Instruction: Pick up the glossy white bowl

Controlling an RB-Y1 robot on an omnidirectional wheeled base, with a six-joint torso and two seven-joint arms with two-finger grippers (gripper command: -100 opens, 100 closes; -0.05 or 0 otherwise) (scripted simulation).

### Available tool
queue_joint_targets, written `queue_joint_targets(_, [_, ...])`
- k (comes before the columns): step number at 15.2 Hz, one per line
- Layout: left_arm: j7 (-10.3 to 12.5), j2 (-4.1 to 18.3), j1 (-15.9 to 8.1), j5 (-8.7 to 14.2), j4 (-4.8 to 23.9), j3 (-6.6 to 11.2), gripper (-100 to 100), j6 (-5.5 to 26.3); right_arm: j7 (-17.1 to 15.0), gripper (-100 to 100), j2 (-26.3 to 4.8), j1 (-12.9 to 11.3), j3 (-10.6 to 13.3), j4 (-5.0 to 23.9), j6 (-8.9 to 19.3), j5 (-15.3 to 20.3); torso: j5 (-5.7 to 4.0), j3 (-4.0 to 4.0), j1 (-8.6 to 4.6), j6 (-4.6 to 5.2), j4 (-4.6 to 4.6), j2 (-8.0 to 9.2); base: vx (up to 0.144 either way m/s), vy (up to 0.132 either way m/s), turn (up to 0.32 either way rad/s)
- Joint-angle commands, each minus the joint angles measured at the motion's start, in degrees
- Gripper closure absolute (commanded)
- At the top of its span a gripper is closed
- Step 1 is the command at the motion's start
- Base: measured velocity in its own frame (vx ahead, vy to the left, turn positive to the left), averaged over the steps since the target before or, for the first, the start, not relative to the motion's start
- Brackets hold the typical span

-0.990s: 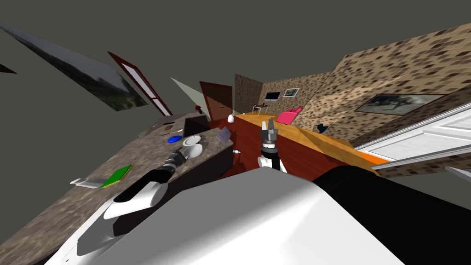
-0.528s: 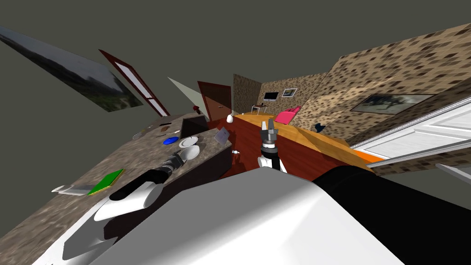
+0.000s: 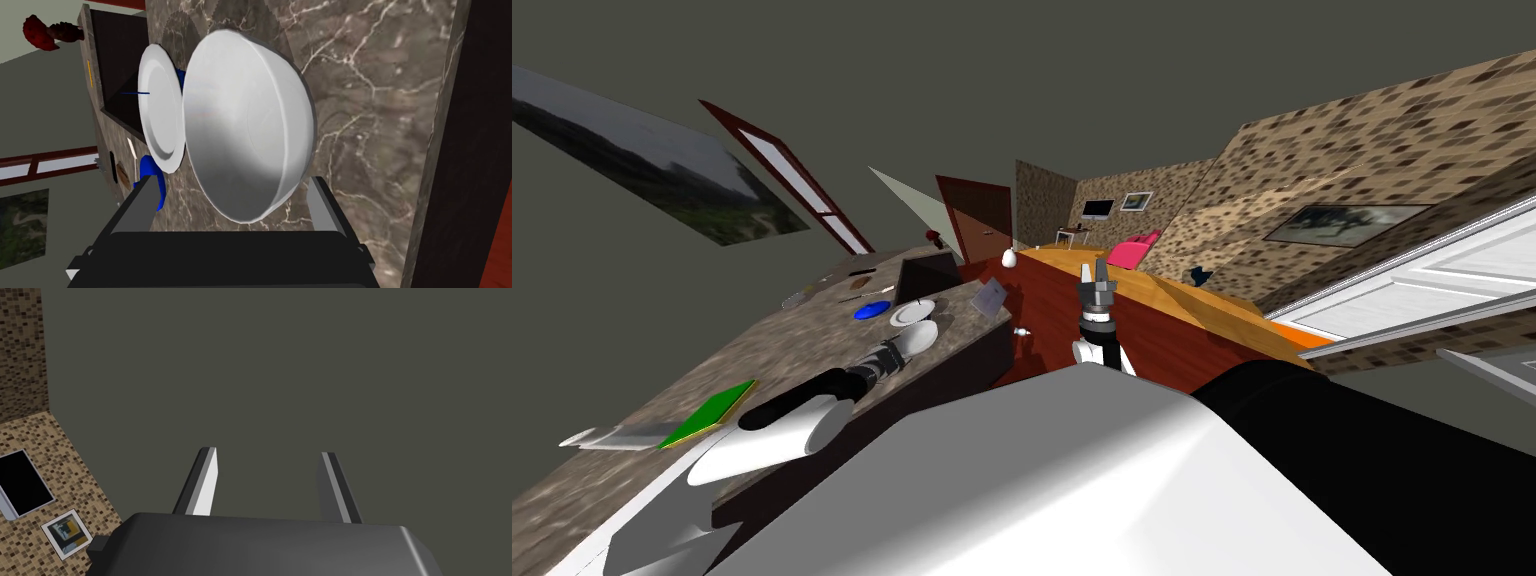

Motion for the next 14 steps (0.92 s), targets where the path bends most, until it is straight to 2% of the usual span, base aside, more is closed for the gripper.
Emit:
queue_joint_targets(1, [0.86, 0.92, -0.03, 1.24, 0.49, 0.52, -100, 2.86, 0.00, 0, 0.00, 0.00, 0.00, 0.00, 0.00, 0.00, 0.00, 0.00, 0.00, 0.00, 0.00, 0.00, 0.034, -0.046, -0.055])
queue_joint_targets(2, [0.86, 0.92, -0.03, 1.24, 0.49, 0.52, -100, 3.45, 0.00, 0, 0.00, 0.00, 0.00, 0.00, 0.00, 0.00, 0.00, 0.00, -0.01, 0.00, 0.00, -0.01, 0.026, -0.030, -0.020])
queue_joint_targets(3, [1.92, 2.21, -0.03, 2.97, 1.10, 1.26, -100, 5.25, 0.00, 0, 0.00, 0.00, 0.00, 0.00, 0.00, 0.00, 0.01, 0.00, 0.02, 0.00, 0.00, 0.00, 0.037, -0.035, -0.054])
queue_joint_targets(5, [1.92, 2.21, -0.03, 2.97, 1.10, 1.26, -100, 6.70, 0.00, 0, 0.00, 0.00, 0.00, 0.00, 0.00, 0.00, 0.01, -0.02, 0.03, 0.00, -0.01, -0.03, 0.037, -0.032, -0.034])
queue_joint_targets(6, [2.95, 3.45, -0.03, 4.66, 1.70, 1.98, -100, 8.36, 0.00, 0, 0.00, 0.00, 0.00, 0.00, 0.00, 0.00, 0.01, -0.01, 0.04, -0.01, -0.01, -0.02, 0.033, -0.039, -0.046])
queue_joint_targets(8, [2.95, 3.45, -0.03, 4.66, 1.70, 1.98, -100, 9.87, 0.00, 0, 0.00, 0.00, 0.00, 0.00, 0.00, 0.00, 0.00, -0.02, 0.00, 0.00, -0.01, -0.03, 0.036, -0.039, -0.039])
queue_joint_targets(9, [3.95, 4.65, -0.03, 6.30, 2.28, 2.68, -100, 11.72, 0.00, 0, 0.00, 0.00, 0.00, 0.00, 0.00, 0.00, 0.00, -0.01, 0.02, -0.01, -0.01, -0.02, 0.036, -0.034, -0.050])
queue_joint_targets(11, [3.95, 4.65, -0.03, 6.30, 2.28, 2.68, -100, 12.94, 0.00, 0, 0.00, 0.00, 0.00, 0.00, 0.00, 0.00, 0.01, -0.02, 0.03, 0.00, -0.01, -0.03, 0.035, -0.028, -0.034])
queue_joint_targets(12, [4.91, 5.79, -0.04, 7.88, 2.83, 3.36, -100, 14.98, 0.00, 0, 0.00, 0.00, 0.00, 0.00, 0.00, 0.00, 0.01, -0.01, 0.06, -0.01, -0.01, -0.01, 0.036, -0.033, -0.046])
queue_joint_targets(13, [4.91, 5.79, -0.04, 7.88, 2.83, 3.36, -100, 15.89, 0.00, 0, 0.00, 0.00, 0.00, 0.00, 0.00, 0.00, 0.01, -0.01, 0.04, 0.01, 0.00, -0.03, 0.039, -0.040, -0.057])
queue_joint_targets(14, [5.82, 6.88, -0.05, 9.40, 3.36, 4.02, -100, 17.19, 0.00, 0, 0.00, 0.00, 0.00, 0.00, 0.00, 0.00, 0.01, -0.02, 0.02, 0.00, -0.01, -0.03, 0.049, -0.049, -0.071])
